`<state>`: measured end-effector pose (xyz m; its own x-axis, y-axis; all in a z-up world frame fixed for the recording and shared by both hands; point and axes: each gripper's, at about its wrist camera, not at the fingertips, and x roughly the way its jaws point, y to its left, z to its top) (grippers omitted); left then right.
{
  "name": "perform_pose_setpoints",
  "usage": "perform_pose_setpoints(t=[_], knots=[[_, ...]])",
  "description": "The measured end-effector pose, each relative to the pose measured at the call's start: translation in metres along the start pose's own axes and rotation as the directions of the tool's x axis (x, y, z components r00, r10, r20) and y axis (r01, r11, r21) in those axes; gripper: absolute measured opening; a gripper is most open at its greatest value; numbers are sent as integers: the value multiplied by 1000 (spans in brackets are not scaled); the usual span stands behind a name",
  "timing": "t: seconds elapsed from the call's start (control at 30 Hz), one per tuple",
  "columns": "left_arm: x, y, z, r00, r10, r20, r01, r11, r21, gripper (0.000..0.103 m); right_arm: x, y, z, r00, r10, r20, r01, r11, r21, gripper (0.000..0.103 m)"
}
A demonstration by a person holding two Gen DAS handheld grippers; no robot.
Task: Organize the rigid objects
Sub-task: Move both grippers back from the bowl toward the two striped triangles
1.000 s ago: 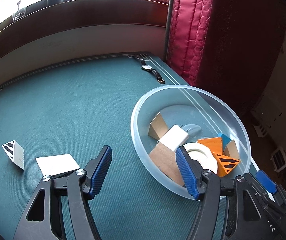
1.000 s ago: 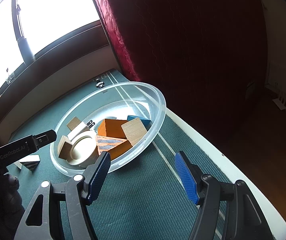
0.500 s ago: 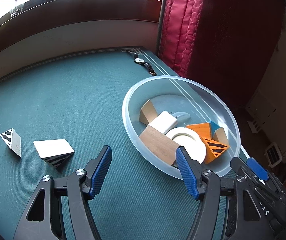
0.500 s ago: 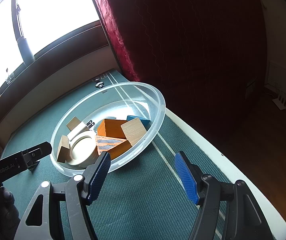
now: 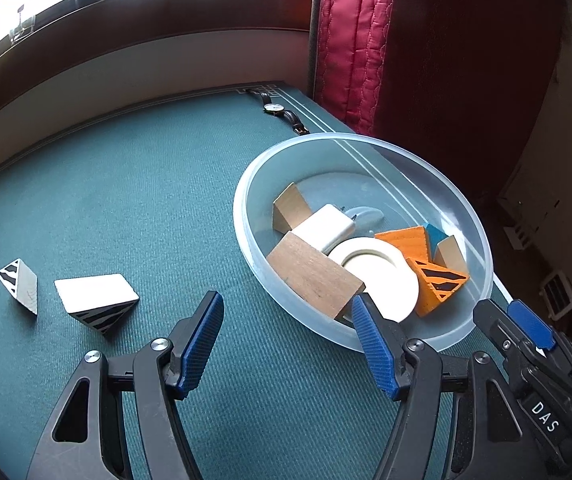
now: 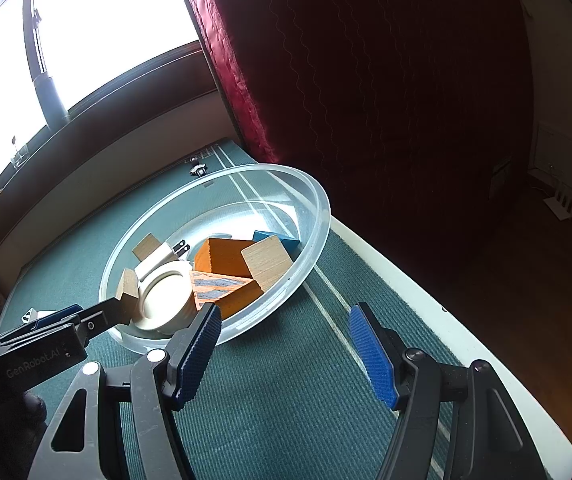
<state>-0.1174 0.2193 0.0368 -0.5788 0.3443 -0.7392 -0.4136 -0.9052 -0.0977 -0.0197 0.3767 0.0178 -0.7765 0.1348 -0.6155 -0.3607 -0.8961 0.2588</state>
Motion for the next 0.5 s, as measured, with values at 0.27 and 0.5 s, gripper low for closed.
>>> perform_pose_setpoints(t=[0.27, 0.5], knots=[[8, 8, 7, 999, 50, 6, -49, 999, -22, 68, 0, 0, 0, 1000, 0, 0, 0, 1000, 1, 70], [5, 24, 14, 996, 92, 16, -91, 994, -60, 68, 0, -1, 1, 1000, 0, 1, 0, 1000, 0, 70]])
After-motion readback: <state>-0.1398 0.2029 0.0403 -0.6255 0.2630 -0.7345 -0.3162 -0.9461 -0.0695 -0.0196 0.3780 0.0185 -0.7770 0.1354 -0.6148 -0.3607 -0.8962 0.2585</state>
